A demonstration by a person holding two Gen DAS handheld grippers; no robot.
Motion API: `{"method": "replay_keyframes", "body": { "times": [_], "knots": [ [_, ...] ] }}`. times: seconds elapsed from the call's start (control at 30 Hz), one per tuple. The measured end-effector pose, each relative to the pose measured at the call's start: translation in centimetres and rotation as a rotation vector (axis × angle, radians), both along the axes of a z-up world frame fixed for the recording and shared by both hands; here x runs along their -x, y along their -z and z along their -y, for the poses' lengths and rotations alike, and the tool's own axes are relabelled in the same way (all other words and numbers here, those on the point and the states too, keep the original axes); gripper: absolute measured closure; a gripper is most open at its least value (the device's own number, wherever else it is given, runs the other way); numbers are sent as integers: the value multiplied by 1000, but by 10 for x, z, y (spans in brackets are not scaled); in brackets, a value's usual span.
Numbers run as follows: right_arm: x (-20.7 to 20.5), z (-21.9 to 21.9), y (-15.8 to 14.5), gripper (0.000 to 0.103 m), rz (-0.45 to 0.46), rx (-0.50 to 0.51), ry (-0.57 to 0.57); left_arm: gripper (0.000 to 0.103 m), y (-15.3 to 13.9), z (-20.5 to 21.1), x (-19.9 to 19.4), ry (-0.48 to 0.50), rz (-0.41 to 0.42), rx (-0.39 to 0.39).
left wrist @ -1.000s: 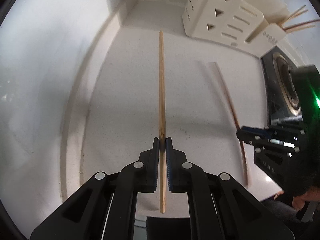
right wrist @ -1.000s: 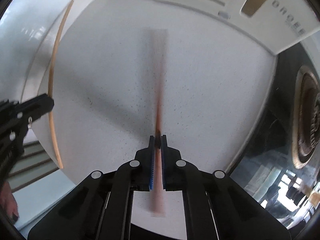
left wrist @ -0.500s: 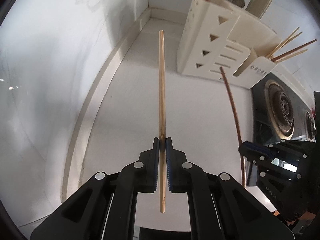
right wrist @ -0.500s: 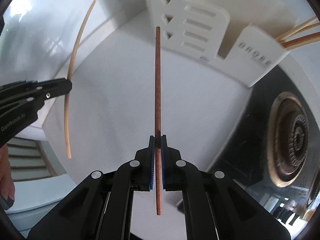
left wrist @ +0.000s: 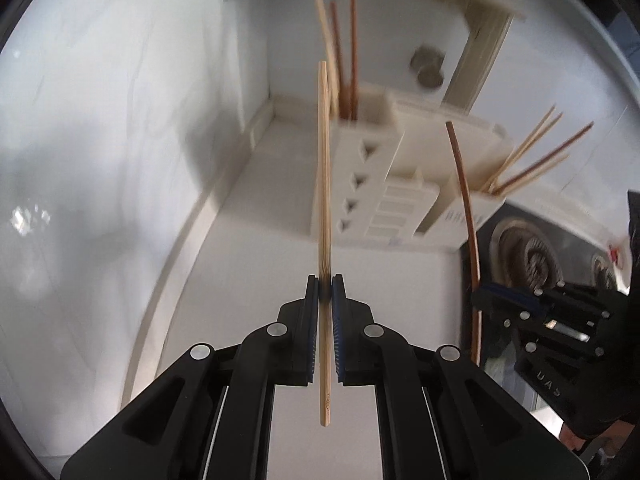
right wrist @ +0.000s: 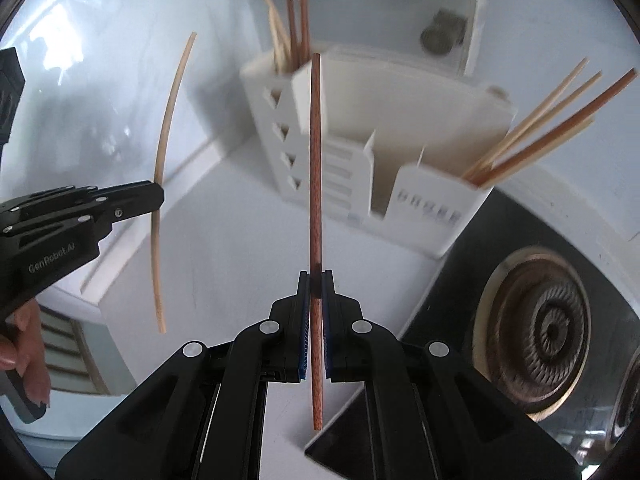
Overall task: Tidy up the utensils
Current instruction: 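Lift both held chopsticks upright and carry them over the white holder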
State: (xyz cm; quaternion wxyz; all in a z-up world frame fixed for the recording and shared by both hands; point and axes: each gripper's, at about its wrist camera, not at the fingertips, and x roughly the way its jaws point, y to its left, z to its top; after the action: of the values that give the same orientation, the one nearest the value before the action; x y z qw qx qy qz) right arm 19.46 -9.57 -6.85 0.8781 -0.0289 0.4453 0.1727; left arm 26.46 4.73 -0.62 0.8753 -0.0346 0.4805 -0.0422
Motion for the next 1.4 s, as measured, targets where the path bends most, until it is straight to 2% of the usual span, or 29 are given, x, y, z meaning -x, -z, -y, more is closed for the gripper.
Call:
{"method": "replay_keyframes", "body": {
  "times": [0.03, 0.1, 0.17, 0.27, 0.4, 0.5, 0.77, 0.9, 1.13, 1.4],
  "knots": [
    [0, 5, -5, 97, 20, -12, 5, 97, -5, 1, -2, -3, 22, 6],
    [-31, -18, -14, 97, 46, -30, 7, 97, -12, 2, -5, -10, 54, 14],
    [-34, -9, -22, 97, 79, -49, 14, 97, -18, 3, -10, -15, 81, 24],
    [-40, 6, -37, 97, 141, -79, 19, 97, -32, 2, -12, -11, 164, 59],
    [-40, 19, -60, 97, 230, -134, 28, 97, -43, 8, -19, -9, 210, 56],
    [-45, 25, -66, 97, 272, -154, 38, 97, -47, 9, -28, -15, 224, 66],
    [-51, 36, -82, 97, 370, -155, 61, 97, -54, 19, -42, -1, 266, 79],
    [-48, 38, -98, 97, 481, -137, 48, 97, -63, 17, -45, -27, 348, 86],
    [-62, 54, -102, 97, 514, -225, 89, 97, -81, 13, -58, -49, 446, 99],
    [-63, 74, -98, 97, 569, -274, 150, 97, -86, 6, -76, -78, 522, 166]
  ]
}}
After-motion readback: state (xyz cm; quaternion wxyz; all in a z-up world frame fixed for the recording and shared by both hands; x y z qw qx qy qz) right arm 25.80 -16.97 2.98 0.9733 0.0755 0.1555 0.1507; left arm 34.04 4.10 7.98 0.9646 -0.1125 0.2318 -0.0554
